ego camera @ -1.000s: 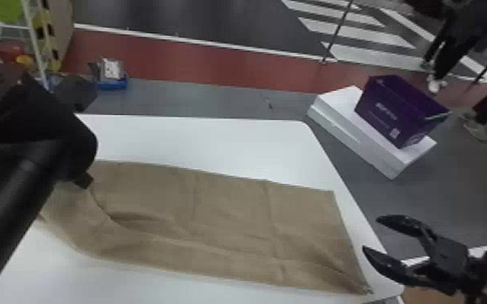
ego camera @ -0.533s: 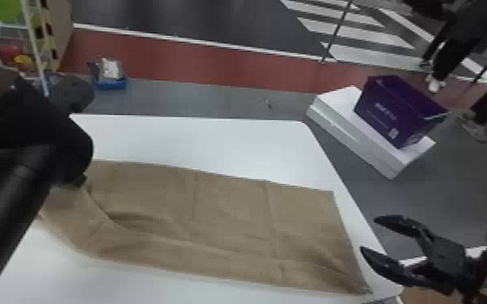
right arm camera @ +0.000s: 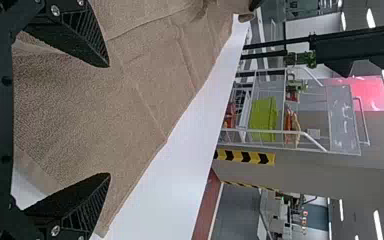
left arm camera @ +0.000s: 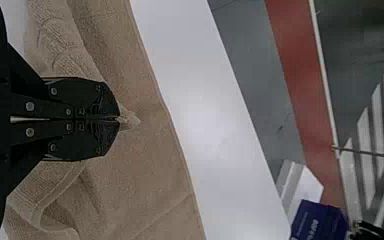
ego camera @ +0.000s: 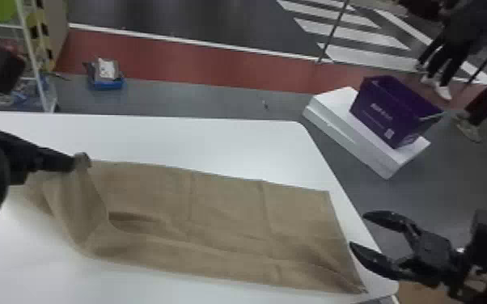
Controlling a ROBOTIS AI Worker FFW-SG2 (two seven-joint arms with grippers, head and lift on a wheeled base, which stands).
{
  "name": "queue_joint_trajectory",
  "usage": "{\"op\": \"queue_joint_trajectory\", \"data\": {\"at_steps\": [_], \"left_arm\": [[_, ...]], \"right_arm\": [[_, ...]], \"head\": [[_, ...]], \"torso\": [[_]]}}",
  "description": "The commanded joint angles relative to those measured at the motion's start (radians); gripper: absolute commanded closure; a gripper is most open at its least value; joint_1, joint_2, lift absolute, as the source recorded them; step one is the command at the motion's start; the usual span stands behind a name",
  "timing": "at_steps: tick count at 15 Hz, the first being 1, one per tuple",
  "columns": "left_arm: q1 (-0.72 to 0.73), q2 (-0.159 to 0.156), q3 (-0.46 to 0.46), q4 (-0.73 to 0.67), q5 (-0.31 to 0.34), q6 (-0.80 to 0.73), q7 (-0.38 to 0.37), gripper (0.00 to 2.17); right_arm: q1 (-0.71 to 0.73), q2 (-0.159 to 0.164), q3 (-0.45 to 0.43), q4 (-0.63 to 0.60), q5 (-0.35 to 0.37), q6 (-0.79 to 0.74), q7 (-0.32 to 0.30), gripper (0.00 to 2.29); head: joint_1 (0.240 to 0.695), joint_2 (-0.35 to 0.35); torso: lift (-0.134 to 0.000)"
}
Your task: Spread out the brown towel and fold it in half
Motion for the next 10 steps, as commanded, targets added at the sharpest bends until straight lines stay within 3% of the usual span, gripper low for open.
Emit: {"op": "queue_joint_trajectory", "data": {"at_steps": [1,4,8,10], "left_arm": [[0.091,-0.003,0.102,-0.146,0.055,-0.005,-0.002,1.9],[0.177,0.017,0.175,-0.17,0.069,-0.109,-0.001,1.9],[0.295,0.104,0.252,-0.164,0.093,-0.29,0.025,1.9],[0.344,0.112,0.301,-0.175,0.107,-0.355,0.025,1.9]], "right_arm": [[-0.008,0.001,0.027,0.002,0.009,0.0,0.003,0.11],[-0.01,0.003,0.053,-0.002,0.013,0.006,0.003,0.11],[-0.01,0.009,0.081,-0.011,0.029,0.012,0.003,0.11],[-0.01,0.013,0.091,-0.016,0.035,0.018,0.003,0.11]], "head": [[0.695,-0.35],[0.695,-0.306],[0.695,-0.225],[0.695,-0.193]], "torso": [[-0.134],[-0.134],[-0.134],[-0.134]]}}
